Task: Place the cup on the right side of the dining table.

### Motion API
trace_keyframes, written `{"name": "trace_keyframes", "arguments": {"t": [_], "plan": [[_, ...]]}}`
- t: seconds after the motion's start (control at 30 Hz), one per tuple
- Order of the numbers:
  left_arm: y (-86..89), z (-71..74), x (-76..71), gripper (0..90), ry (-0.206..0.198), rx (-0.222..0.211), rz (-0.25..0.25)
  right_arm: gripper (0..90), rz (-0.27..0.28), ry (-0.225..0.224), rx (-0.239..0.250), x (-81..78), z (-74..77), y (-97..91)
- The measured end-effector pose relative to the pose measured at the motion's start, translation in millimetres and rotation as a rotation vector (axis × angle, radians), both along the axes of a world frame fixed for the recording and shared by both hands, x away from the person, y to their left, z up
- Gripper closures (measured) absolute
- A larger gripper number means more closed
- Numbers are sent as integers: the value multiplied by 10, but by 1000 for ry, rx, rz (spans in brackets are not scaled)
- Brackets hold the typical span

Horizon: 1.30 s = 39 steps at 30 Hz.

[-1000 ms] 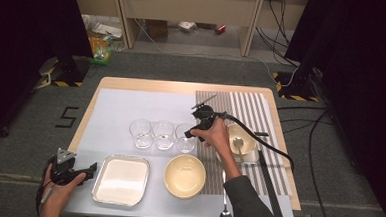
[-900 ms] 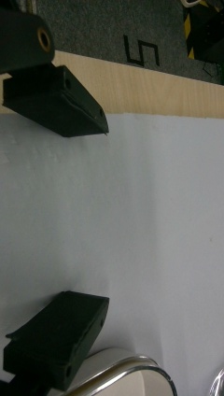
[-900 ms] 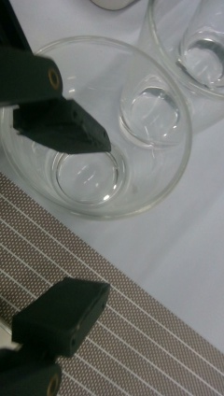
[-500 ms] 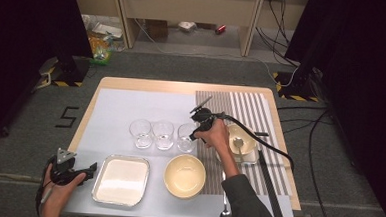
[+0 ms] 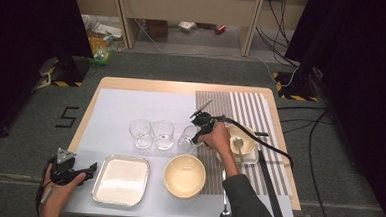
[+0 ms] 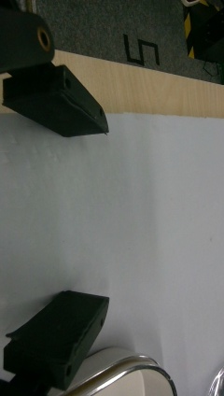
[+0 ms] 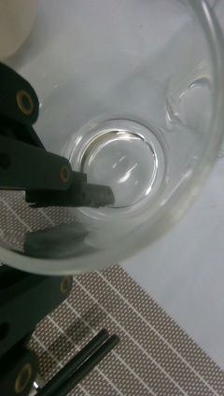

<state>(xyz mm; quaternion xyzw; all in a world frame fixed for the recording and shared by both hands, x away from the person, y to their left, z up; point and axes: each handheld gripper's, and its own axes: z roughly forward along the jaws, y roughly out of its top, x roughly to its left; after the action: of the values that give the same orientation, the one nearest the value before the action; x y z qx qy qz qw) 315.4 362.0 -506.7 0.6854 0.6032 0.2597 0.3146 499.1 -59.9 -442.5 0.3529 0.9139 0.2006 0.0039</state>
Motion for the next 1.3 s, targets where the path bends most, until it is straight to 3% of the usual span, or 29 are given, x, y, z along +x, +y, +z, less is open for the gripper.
{"name": "trace_keyframes", "arguments": {"t": [0.17,0.3,0.47,0.57,0.77,1.0,1.3], "plan": [[-3,-1,0,136,-2,1,1,831,8,-43,17,-12,14,16],[-3,0,0,136,-1,1,1,826,2,-102,23,6,27,38],[-1,0,0,137,-1,1,1,829,-48,-176,0,60,67,69],[0,0,0,136,-1,0,1,828,-74,-188,7,83,62,48],[-2,-2,0,136,-3,2,2,830,-86,-164,0,56,74,1],[-3,0,-1,136,0,2,0,831,-131,-65,1,79,50,-68],[0,0,0,136,0,0,0,842,-178,5,39,143,8,-85]]}}
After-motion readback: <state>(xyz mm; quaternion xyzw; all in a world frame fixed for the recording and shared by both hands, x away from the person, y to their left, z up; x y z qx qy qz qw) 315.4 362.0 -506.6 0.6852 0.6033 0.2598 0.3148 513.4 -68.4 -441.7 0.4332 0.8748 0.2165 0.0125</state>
